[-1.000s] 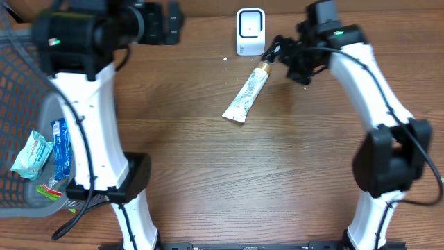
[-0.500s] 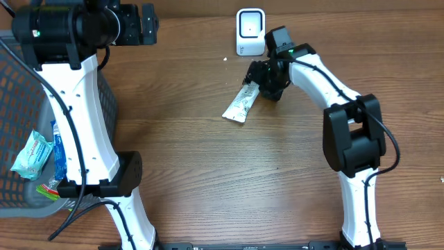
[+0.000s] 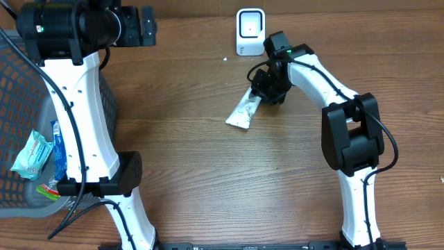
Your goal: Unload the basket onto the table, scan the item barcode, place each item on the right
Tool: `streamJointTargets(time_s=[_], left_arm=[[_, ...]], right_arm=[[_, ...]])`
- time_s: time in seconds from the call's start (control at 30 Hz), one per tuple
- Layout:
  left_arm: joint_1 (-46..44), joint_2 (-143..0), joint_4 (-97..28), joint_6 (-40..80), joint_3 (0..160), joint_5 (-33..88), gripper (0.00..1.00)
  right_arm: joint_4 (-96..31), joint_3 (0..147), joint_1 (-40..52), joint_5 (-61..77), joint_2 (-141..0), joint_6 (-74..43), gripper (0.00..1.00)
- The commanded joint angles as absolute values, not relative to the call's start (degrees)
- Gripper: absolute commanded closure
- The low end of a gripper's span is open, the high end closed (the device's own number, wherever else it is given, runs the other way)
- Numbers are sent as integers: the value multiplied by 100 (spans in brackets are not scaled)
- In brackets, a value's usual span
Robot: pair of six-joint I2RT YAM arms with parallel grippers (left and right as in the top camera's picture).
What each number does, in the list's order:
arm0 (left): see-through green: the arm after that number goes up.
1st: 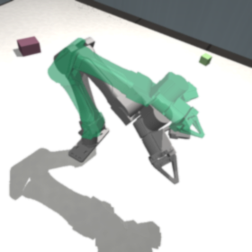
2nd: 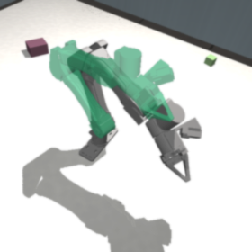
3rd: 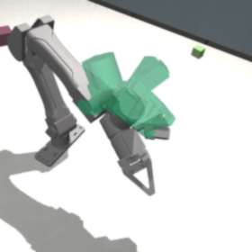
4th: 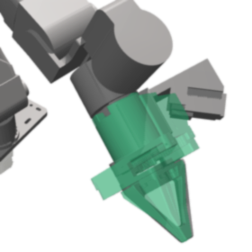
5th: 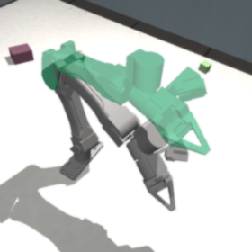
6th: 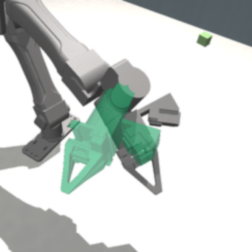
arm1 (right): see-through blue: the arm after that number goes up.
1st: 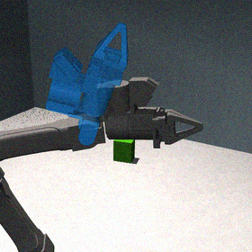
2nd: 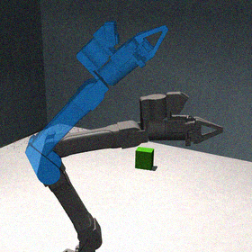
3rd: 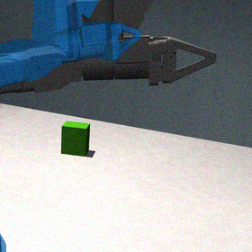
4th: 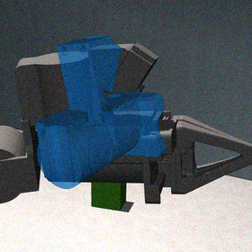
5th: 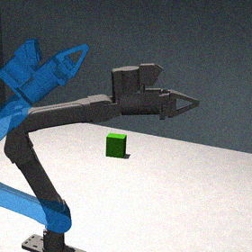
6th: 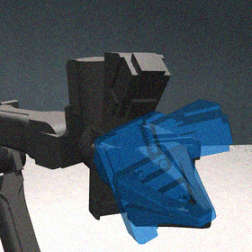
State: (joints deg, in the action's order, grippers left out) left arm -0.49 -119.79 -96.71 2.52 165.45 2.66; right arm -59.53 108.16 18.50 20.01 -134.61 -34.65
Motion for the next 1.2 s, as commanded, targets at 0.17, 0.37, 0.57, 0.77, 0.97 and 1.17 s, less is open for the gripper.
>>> streamJointTargets(time_s=[0.17, 0.37, 0.57, 0.77, 0.97, 1.17], left_arm=[[-27, -11970, -9679, 123, 16516, 145, 0], [-38, -11970, -9679, 126, 16516, 150, 0], [-38, -11970, -9679, 123, 16516, 148, 0], [-34, -11845, -9679, 126, 16516, 134, 0], [-34, -11212, -9679, 646, 16516, -130, 0], [-34, -10440, -9682, 904, 16398, -270, 4]], right_arm=[[-7728, 10884, 1391, 1380, -13544, -1463, 69], [-9037, 10881, 1374, 637, -13546, -1238, 39], [-9356, 10916, 1369, 558, -13546, -1166, 36], [-9717, 11730, 1369, 519, -13441, -996, 39], [-9708, 12781, 1369, 978, -12704, -786, 36], [-9706, 14016, 1369, 1544, -11808, -784, 28]])
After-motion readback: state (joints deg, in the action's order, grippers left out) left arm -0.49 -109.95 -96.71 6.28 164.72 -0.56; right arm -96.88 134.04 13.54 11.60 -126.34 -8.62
